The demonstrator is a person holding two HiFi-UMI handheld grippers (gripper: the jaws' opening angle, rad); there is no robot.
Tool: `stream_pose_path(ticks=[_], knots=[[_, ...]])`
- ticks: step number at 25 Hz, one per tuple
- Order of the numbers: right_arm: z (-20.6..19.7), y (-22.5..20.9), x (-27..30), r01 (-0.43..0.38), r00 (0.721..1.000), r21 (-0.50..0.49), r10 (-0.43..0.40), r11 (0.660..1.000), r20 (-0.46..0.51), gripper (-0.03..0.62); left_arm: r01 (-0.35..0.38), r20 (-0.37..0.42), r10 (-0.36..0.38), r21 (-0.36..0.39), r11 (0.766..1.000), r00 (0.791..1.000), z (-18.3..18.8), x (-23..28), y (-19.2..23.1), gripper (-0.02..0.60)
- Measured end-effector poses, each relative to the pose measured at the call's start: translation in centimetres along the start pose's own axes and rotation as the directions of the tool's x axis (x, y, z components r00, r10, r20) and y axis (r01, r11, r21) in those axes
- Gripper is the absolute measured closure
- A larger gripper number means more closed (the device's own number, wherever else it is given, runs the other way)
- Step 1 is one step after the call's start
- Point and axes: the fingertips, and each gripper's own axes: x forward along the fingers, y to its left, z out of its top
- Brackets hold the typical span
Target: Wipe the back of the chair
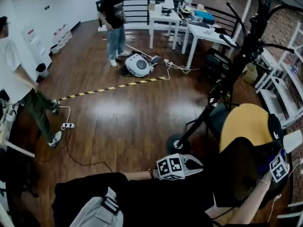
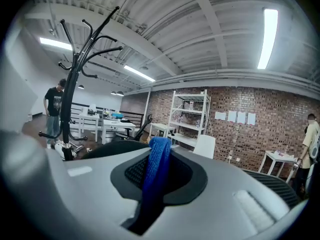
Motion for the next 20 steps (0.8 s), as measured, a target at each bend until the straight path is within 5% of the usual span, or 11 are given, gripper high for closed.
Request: stream_pose_path(ticks=[12,20], knots=[[4.1,8.1,0.2,-0.199,0.978,0.056,0.194,0.978,0.08,0.557,-0.14,0.004,0.14,-0.017,0.99,0.99,0.1,-3.4,-0.5,0.575],[4.5,14.0,-0.8,-0.288,0.95,-0.069,0.294,0.955,0.101,0.556,-0.17,0.027,0.171,-0.019,0.985,0.985,-0.6,-5.6,-0.4,0.575]])
